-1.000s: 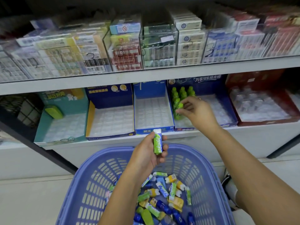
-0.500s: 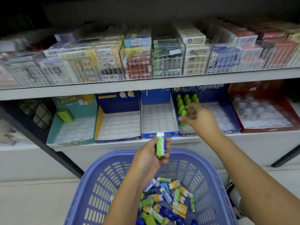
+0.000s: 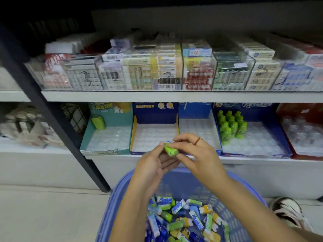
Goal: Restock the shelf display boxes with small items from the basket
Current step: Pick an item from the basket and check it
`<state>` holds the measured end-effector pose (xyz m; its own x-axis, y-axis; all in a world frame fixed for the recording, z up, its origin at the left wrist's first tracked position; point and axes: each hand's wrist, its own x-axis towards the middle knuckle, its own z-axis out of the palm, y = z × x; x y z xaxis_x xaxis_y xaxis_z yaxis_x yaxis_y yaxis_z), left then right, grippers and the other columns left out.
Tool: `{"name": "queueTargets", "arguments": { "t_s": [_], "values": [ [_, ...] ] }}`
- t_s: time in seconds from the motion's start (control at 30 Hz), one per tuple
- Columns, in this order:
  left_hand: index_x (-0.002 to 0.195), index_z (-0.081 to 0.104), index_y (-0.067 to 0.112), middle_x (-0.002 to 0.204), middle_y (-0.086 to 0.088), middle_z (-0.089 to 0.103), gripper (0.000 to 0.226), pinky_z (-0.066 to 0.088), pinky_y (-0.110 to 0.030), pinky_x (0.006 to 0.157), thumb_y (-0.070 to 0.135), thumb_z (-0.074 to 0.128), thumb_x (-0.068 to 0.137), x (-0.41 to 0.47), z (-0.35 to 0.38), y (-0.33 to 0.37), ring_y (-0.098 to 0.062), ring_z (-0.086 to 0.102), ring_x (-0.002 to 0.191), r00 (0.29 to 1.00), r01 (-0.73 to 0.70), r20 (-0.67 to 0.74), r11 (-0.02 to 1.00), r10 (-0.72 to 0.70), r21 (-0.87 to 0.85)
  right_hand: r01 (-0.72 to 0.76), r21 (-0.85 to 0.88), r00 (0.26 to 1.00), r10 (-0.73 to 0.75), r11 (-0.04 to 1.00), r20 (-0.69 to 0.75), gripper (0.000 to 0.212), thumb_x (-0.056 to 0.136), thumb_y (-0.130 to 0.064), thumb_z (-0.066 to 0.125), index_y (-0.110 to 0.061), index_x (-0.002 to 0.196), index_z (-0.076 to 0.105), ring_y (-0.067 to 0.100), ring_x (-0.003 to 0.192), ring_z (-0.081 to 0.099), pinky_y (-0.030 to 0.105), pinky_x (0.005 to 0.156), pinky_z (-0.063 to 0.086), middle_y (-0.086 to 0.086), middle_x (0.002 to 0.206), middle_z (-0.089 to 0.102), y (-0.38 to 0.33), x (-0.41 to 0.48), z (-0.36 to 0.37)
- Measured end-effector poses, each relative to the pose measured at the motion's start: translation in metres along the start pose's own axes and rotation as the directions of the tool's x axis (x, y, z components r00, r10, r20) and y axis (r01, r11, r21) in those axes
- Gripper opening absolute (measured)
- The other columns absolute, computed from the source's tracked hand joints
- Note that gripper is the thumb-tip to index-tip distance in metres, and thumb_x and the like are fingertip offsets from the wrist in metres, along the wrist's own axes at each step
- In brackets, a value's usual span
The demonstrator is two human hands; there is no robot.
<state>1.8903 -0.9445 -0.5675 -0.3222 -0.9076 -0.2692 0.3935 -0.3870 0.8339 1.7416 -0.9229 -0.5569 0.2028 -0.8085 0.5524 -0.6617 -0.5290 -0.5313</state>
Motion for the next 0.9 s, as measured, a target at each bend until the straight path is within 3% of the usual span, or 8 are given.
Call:
{"name": "queueTargets", "arguments": {
  "t_s": [0.1, 0.2, 0.27, 0.33, 0.47, 0.63, 0.8, 0.9],
  "values": [
    [0.102, 0.068, 0.012, 0.093, -0.009, 0.075, 0.037, 0.053, -0.032, 0.085, 0.033, 0.037, 0.101, 0.004, -0.012, 0.004, -0.018, 0.07, 0.093, 0.986, -0.11, -0.081, 0.929, 0.147, 0.353, -0.079, 0.092, 0.988, 0.09, 0.993, -0.125, 0.02, 0.084, -0.012, 0.068, -0.02, 0.102, 0.069, -0.003, 0.083, 0.056, 0.012, 0.077, 0.046, -0.011, 0.096, 0.064, -0.002, 0.015, 0.004],
    [0.118, 0.062, 0.018, 0.118, 0.001, 0.066, 0.029, 0.042, -0.025, 0.097, 0.031, 0.045, 0.098, 0.011, -0.03, 0.002, -0.011, 0.058, 0.111, 0.908, -0.165, -0.031, 0.424, 0.419, 0.89, -0.244, 0.252, 0.923, 0.304, 0.936, -0.235, 0.018, 0.081, -0.018, 0.072, -0.029, 0.092, 0.062, -0.003, 0.077, 0.061, 0.007, 0.072, 0.046, -0.018, 0.083, 0.066, 0.005, 0.039, 0.003],
    [0.136, 0.048, 0.017, 0.141, 0.003, 0.047, 0.04, 0.027, -0.018, 0.105, 0.027, 0.047, 0.097, 0.015, -0.043, -0.005, -0.012, 0.039, 0.132, 0.914, -0.157, 0.088, 0.146, 0.395, 0.977, -0.3, 0.253, 0.894, 0.364, 0.92, -0.262, 0.023, 0.08, -0.017, 0.072, -0.035, 0.086, 0.059, -0.007, 0.073, 0.06, 0.004, 0.068, 0.045, -0.02, 0.078, 0.064, 0.017, 0.054, 0.004],
    [0.145, 0.033, 0.019, 0.151, 0.005, 0.031, 0.051, 0.012, -0.016, 0.111, 0.026, 0.047, 0.097, 0.018, -0.052, -0.015, -0.011, 0.02, 0.141, 0.927, -0.16, 0.144, 0.017, 0.346, 0.987, -0.336, 0.24, 0.877, 0.396, 0.911, -0.274, 0.015, 0.082, -0.015, 0.07, -0.027, 0.087, 0.062, -0.007, 0.071, 0.06, 0.006, 0.067, 0.045, -0.017, 0.079, 0.065, 0.034, 0.07, 0.004],
    [0.147, 0.028, 0.023, 0.153, 0.009, 0.026, 0.055, 0.005, -0.014, 0.111, 0.027, 0.048, 0.096, 0.021, -0.058, -0.022, -0.008, 0.014, 0.142, 0.911, -0.172, 0.149, 0.024, 0.384, 0.985, -0.482, 0.122, 0.809, 0.494, 0.868, -0.317, 0.013, 0.085, -0.012, 0.066, -0.002, 0.093, 0.068, 0.019, 0.085, 0.066, 0.023, 0.075, 0.046, 0.011, 0.09, 0.071, 0.078, 0.097, 0.0],
    [0.147, 0.028, 0.023, 0.152, 0.008, 0.028, 0.055, 0.006, -0.017, 0.113, 0.029, 0.048, 0.096, 0.025, -0.057, -0.022, -0.009, 0.016, 0.141, 0.915, -0.161, 0.13, 0.049, 0.383, 0.986, -0.476, 0.088, 0.848, 0.483, 0.875, -0.22, 0.009, 0.083, -0.002, 0.067, 0.001, 0.091, 0.063, 0.026, 0.087, 0.064, 0.029, 0.078, 0.046, 0.012, 0.087, 0.066, 0.102, 0.11, 0.006],
    [0.147, 0.028, 0.023, 0.152, 0.008, 0.028, 0.054, 0.009, -0.019, 0.115, 0.029, 0.047, 0.096, 0.024, -0.056, -0.021, -0.009, 0.016, 0.142, 0.916, -0.158, 0.115, 0.083, 0.383, 0.984, -0.527, 0.096, 0.839, 0.535, 0.844, -0.098, 0.018, 0.084, -0.002, 0.065, 0.01, 0.098, 0.062, 0.038, 0.098, 0.062, 0.053, 0.093, 0.045, 0.028, 0.099, 0.065, 0.118, 0.122, 0.015],
    [0.147, 0.029, 0.024, 0.152, 0.009, 0.027, 0.053, 0.009, -0.019, 0.115, 0.029, 0.047, 0.097, 0.023, -0.056, -0.021, -0.008, 0.016, 0.142, 0.913, -0.165, 0.118, 0.09, 0.39, 0.982, -0.531, 0.033, 0.846, 0.532, 0.847, -0.036, 0.018, 0.086, -0.003, 0.064, 0.007, 0.101, 0.063, 0.036, 0.101, 0.061, 0.049, 0.096, 0.045, 0.023, 0.103, 0.066, 0.125, 0.125, 0.016]
  ]
}}
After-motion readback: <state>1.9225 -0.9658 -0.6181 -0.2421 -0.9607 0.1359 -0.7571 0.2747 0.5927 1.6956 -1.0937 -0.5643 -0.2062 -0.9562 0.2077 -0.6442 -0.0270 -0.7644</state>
